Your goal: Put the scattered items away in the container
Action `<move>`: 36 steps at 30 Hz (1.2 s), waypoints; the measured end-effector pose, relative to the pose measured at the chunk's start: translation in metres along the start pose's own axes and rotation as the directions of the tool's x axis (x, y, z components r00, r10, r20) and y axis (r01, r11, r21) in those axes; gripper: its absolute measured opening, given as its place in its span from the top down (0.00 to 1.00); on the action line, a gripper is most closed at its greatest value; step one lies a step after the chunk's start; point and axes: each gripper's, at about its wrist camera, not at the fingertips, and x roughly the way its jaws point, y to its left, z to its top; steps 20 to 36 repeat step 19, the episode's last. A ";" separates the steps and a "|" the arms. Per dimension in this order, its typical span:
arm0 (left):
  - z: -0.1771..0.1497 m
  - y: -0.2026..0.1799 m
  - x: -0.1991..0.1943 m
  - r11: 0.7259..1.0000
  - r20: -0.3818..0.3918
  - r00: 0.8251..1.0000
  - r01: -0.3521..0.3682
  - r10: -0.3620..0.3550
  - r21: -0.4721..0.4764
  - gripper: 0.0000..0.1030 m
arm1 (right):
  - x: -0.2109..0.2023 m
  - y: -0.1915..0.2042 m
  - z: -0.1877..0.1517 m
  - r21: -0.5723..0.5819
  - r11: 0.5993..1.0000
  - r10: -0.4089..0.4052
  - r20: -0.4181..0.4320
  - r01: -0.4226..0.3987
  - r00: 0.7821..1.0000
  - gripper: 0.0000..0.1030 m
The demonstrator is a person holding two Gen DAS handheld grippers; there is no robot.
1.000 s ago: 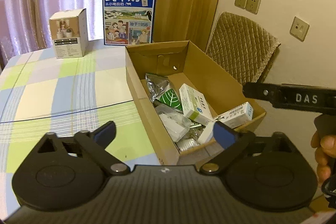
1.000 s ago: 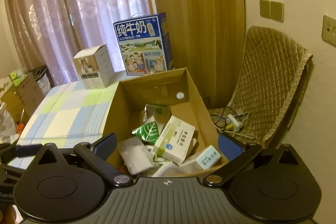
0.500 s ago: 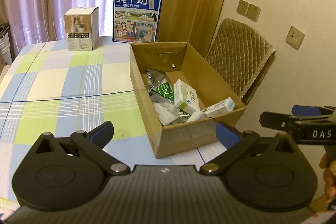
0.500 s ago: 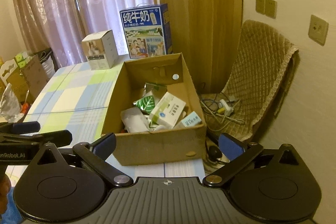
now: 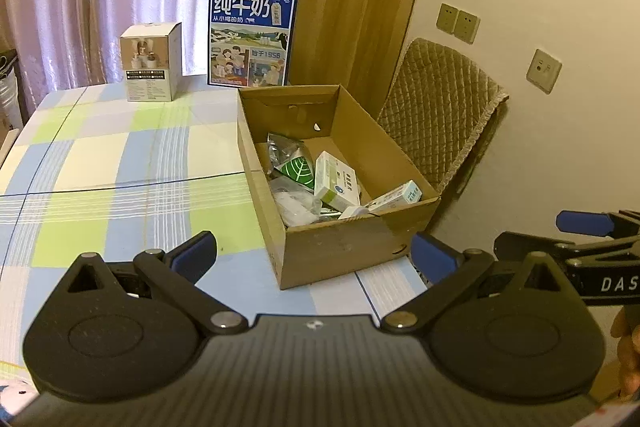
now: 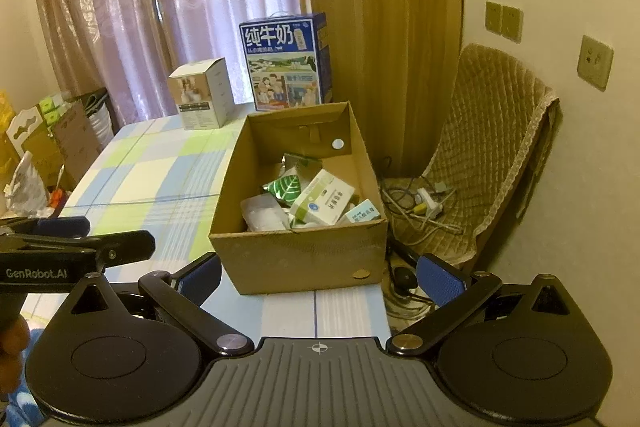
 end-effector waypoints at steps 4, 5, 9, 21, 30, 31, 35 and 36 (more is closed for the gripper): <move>0.000 0.001 -0.002 1.000 0.007 1.000 -0.007 0.007 0.000 0.01 | 0.000 0.004 0.001 -0.017 1.000 0.000 -0.002 0.000 1.000 0.02; 0.000 0.001 -0.002 1.000 0.009 1.000 -0.007 0.007 -0.001 0.01 | 0.001 0.005 0.001 -0.019 1.000 0.001 -0.003 -0.002 1.000 0.02; 0.001 0.002 -0.003 1.000 0.011 1.000 -0.006 0.006 -0.003 0.01 | 0.002 0.007 0.001 -0.024 1.000 0.002 -0.006 -0.002 1.000 0.02; -0.001 0.003 -0.001 1.000 0.030 1.000 0.010 -0.010 0.002 0.01 | 0.006 0.010 -0.002 -0.035 0.999 -0.001 -0.017 0.001 1.000 0.02; -0.001 0.003 -0.001 1.000 0.030 1.000 0.010 -0.010 0.002 0.01 | 0.006 0.010 -0.002 -0.035 0.999 -0.001 -0.017 0.001 1.000 0.02; -0.001 0.003 -0.001 1.000 0.030 1.000 0.010 -0.010 0.002 0.01 | 0.006 0.010 -0.002 -0.035 0.999 -0.001 -0.017 0.001 1.000 0.02; -0.001 0.003 -0.001 1.000 0.030 1.000 0.010 -0.010 0.002 0.01 | 0.006 0.010 -0.002 -0.035 0.999 -0.001 -0.017 0.001 1.000 0.02; -0.001 0.003 -0.001 1.000 0.030 1.000 0.010 -0.010 0.002 0.01 | 0.006 0.010 -0.002 -0.035 0.999 -0.001 -0.017 0.001 1.000 0.02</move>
